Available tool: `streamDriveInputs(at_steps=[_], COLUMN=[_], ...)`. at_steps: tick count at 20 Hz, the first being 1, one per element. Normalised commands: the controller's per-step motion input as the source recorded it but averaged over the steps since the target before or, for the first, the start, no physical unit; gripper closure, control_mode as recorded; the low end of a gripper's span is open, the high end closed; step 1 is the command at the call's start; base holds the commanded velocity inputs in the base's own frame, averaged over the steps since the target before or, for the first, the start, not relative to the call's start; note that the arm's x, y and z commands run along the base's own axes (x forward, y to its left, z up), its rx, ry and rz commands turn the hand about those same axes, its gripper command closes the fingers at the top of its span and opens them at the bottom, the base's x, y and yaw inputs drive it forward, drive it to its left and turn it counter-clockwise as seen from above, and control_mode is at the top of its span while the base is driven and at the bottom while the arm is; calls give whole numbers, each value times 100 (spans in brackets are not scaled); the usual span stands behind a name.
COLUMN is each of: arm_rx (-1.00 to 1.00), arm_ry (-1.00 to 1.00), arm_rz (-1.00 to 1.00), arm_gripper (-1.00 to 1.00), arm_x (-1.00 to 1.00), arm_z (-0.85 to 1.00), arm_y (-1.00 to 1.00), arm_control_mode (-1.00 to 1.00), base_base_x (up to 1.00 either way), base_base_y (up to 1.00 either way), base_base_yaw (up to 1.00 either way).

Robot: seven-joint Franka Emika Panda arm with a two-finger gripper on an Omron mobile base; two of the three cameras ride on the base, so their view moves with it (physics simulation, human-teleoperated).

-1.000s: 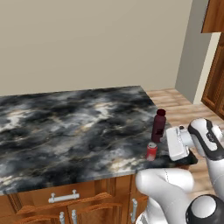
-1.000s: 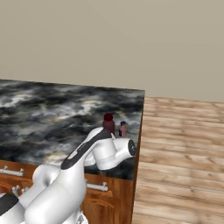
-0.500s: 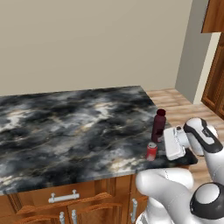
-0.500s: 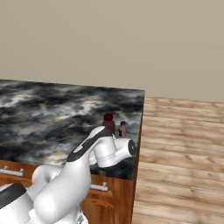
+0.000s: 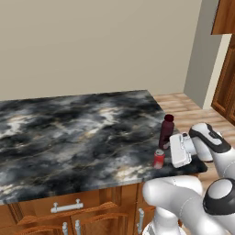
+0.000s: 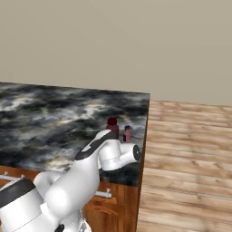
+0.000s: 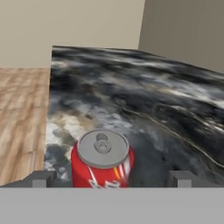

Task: Pick the juice, can, juice from the counter and place them in the open cabinet.

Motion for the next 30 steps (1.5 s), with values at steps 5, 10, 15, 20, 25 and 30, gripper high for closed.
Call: streamDriveInputs(at_steps=[5,10,15,20,25,30], arm_rx=[0,1,0,0,1,1], arm_ry=[0,0,0,0,0,0], arm_rz=[0,0,0,0,0,0], arm_gripper=[-100,-100,-100,-100,-100,-100], arm_x=[2,2,1,5,7,8], arm_z=[-13,-10,-13,-7,-5,-4], arm_y=[0,0,1,4,8,11], arm_control_mode=[-100,-100,-100,-100,-100,-100], base_base_x=[0,0,0,0,0,0], base_base_y=[0,0,0,0,0,0], base_base_yaw=[0,0,0,0,0,0])
